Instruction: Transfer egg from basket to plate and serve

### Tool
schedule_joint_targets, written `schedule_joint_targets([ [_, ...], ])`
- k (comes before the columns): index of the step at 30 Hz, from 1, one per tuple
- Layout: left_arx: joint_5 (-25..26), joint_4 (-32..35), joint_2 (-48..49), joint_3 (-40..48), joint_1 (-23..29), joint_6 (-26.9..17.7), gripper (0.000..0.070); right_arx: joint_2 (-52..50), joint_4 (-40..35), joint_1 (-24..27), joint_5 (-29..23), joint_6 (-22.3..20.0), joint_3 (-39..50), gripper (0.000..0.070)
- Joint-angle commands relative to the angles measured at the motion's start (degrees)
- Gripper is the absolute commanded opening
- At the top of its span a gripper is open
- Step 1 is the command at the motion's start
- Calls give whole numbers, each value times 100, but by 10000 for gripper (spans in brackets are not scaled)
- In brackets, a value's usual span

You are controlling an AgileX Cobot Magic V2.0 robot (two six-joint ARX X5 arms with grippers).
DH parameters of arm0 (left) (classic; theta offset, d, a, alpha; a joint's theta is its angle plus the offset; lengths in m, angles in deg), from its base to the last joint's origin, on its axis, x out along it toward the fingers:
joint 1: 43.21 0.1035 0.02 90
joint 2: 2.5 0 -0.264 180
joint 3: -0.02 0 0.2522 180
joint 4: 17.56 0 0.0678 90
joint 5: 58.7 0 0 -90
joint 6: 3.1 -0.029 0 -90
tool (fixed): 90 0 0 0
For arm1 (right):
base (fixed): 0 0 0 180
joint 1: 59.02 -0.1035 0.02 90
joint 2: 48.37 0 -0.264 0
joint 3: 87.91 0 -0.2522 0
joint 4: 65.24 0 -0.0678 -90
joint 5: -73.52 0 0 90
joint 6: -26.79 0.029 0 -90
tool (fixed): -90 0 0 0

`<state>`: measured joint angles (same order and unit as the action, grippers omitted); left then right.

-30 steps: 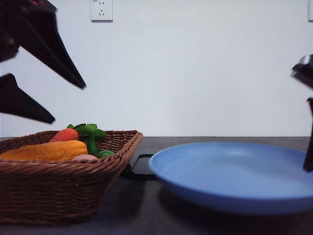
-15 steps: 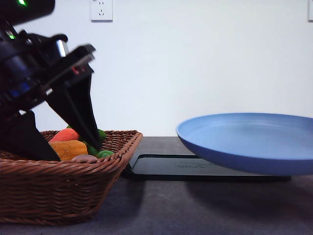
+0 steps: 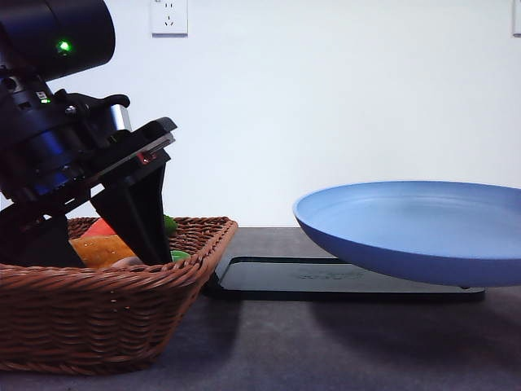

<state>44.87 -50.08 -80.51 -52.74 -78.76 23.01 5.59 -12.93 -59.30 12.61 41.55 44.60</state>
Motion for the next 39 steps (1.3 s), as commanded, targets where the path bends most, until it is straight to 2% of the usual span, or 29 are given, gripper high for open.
schedule_joint_targets([
  [1, -70, -64, -107, -70, -57, -64, 391, 15, -39, 9, 46, -90, -35, 0],
  [17, -180, -521, -107, -130, -52, -304, 208, 15, -39, 9, 47, -132, -35, 0],
  [23, -149, -1125, -107, -734, -42, -520, 202, 17, -34, 8, 76, -131, -35, 0],
  [27, 324, -1307, -107, -1367, -76, -614, 202, 26, -29, -17, 135, -131, -35, 0],
  [31, 823, -837, -107, -1877, -266, -614, 202, 26, -1, -114, 162, -129, -35, 0],
  [35, 849, 110, -110, -2011, -678, -694, 202, 28, 43, -230, 260, -129, -35, 0],
  [39, 648, 734, -225, -2011, -1223, -1162, 202, 28, 101, -343, 404, -127, -35, 0],
])
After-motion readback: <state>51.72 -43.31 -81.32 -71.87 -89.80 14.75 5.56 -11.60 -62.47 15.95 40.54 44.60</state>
